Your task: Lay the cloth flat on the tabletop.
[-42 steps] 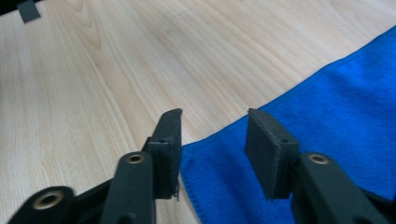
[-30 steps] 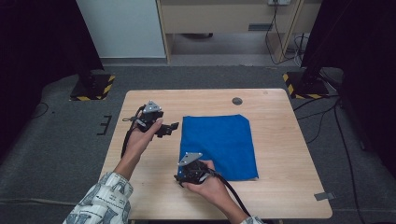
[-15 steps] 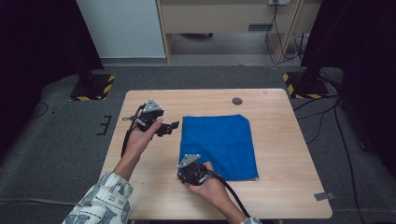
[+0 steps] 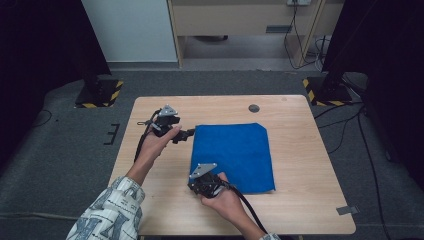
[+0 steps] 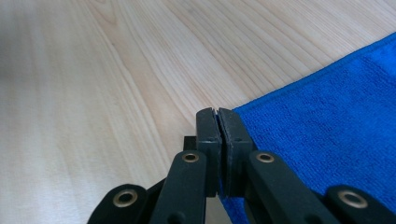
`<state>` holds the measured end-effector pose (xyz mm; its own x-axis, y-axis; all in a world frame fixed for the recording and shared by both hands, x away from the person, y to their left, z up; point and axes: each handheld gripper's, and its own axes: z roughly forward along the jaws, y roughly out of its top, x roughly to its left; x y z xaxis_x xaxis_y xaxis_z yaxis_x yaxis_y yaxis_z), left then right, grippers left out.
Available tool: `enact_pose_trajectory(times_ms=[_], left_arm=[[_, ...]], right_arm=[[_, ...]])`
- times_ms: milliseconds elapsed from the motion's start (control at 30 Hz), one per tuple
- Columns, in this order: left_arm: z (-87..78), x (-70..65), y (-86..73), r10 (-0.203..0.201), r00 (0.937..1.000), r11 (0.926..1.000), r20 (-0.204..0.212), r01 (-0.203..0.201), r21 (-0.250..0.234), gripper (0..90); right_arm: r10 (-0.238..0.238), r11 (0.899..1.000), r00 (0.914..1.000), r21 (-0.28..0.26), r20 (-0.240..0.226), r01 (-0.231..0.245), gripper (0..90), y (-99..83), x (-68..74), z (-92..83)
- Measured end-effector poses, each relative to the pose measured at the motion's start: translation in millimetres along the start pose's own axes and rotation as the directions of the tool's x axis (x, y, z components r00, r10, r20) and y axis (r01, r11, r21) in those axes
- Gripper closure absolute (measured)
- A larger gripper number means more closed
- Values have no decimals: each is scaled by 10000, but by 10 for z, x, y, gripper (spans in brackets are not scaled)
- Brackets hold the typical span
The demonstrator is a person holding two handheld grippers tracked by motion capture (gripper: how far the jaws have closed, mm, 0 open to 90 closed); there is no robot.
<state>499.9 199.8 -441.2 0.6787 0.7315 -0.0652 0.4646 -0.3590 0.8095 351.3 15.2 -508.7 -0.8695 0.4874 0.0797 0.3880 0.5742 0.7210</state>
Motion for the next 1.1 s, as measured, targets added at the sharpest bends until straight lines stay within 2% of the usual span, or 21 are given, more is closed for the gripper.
enact_pose_trajectory(times_ms=[67,267,333,367,433,500,600,700,767,900,1000,1100], left_arm=[[96,20,-16,-22,9999,9994,-118,26,344,152],[320,104,8,-172,9995,9981,-247,186,582,189],[388,133,-1,-111,9993,9982,-347,132,585,233],[428,147,3,-136,9991,9966,-395,168,801,243],[502,159,-10,-92,9991,9956,-403,129,923,258],[569,167,-34,49,9984,9941,-572,13,1086,290],[650,193,-82,44,9968,9913,-799,62,1317,348],[715,220,-119,68,9953,9908,-961,63,1353,388],[755,240,-139,-61,9939,9918,-1103,201,1261,404],[845,280,-188,-354,9944,9914,-1000,476,1219,418],[911,308,-225,-256,9941,9869,-1055,420,1560,407],[952,333,-258,-297,9926,9853,-1180,489,1638,418]], right_arm=[[29,9998,9999,-187,-138,-31,882,-5,18,-19],[77,9993,9995,-371,-313,-88,882,-60,70,-16],[80,9993,9995,-362,-310,-91,882,-73,74,-17],[100,9992,9995,-388,-315,-112,882,-81,71,-15],[166,9991,9992,-380,-356,-180,882,-101,75,-3],[144,9992,9992,-357,-380,-158,882,-124,82,17],[199,9991,9990,-374,-390,-214,882,-136,88,34],[243,9987,9988,-430,-419,-261,882,-130,93,28],[241,9987,9986,-436,-470,-261,882,-124,94,28],[249,9986,9985,-444,-489,-270,882,-117,97,38],[212,9986,9985,-464,-501,-235,882,-109,104,35],[167,9988,9986,-449,-493,-189,882,-106,107,31]])
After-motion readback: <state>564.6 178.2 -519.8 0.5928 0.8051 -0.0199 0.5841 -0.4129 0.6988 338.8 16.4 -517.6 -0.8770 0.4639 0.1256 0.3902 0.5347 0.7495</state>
